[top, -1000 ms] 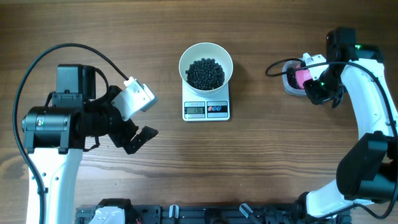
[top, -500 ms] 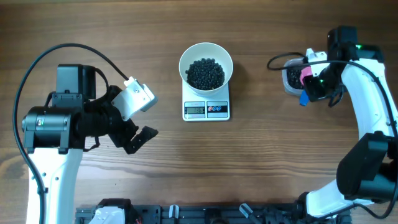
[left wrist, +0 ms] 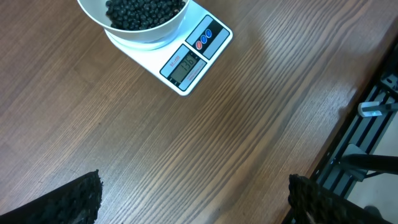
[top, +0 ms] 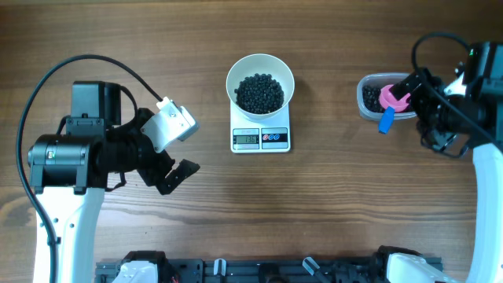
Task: Scoop item into bowl and weigh 150g on scale
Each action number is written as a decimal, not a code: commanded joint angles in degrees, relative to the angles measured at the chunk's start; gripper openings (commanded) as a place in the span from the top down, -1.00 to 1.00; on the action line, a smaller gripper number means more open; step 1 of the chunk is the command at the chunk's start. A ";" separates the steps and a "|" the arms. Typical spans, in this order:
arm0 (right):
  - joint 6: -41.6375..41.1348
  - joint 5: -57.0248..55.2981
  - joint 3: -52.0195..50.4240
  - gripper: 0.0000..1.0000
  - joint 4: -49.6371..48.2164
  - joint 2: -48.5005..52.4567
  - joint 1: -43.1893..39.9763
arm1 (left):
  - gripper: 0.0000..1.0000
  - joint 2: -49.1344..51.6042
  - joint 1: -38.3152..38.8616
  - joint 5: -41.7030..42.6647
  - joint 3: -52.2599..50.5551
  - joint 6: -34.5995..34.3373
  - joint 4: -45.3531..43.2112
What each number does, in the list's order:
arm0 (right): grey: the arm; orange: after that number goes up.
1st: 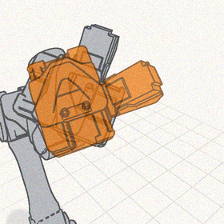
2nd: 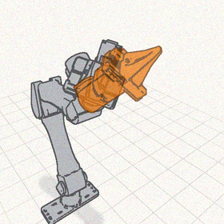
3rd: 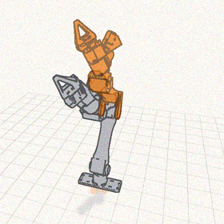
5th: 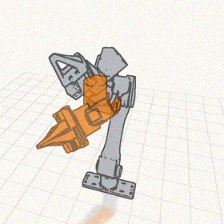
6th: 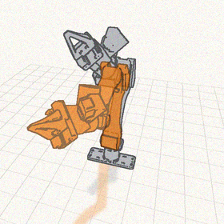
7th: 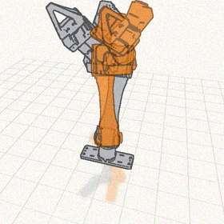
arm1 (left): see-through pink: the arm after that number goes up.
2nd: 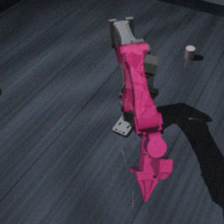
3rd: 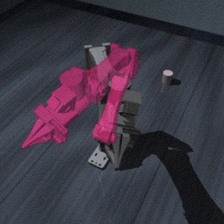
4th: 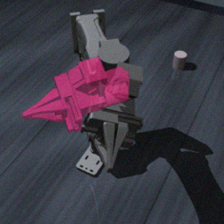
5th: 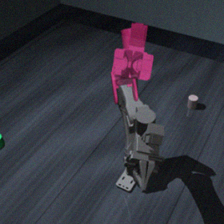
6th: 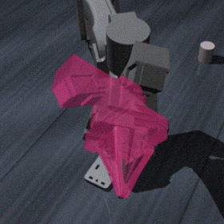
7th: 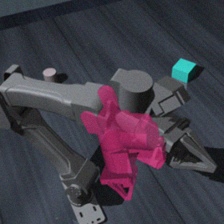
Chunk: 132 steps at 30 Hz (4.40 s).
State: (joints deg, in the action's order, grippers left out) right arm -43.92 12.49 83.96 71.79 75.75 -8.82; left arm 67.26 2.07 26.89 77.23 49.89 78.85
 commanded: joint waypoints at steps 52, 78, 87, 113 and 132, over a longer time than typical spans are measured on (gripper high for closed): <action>-52.26 -45.70 -56.48 -0.82 -61.86 -4.07 29.55 | -1.00 -0.52 -0.48 0.50 1.01 0.90 -0.13; -47.74 -52.92 -58.25 -0.77 -56.52 -14.19 29.53 | -1.00 -0.52 -0.48 0.50 1.01 0.90 -0.13; -47.56 -59.98 -59.12 -0.77 -59.21 -12.07 29.40 | -1.00 -0.52 -0.48 0.50 1.01 0.90 -0.13; -35.60 -47.89 -59.12 -0.31 -103.34 12.22 19.28 | -1.00 -0.52 -0.48 0.50 1.01 0.90 -0.13; -35.76 -45.27 -59.12 0.14 -106.95 12.20 19.28 | -1.00 -0.52 -0.48 0.50 1.01 0.90 -0.13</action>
State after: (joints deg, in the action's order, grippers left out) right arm -79.81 -34.85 23.90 -32.64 87.77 10.39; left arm 67.26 2.07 26.89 77.28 49.89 78.83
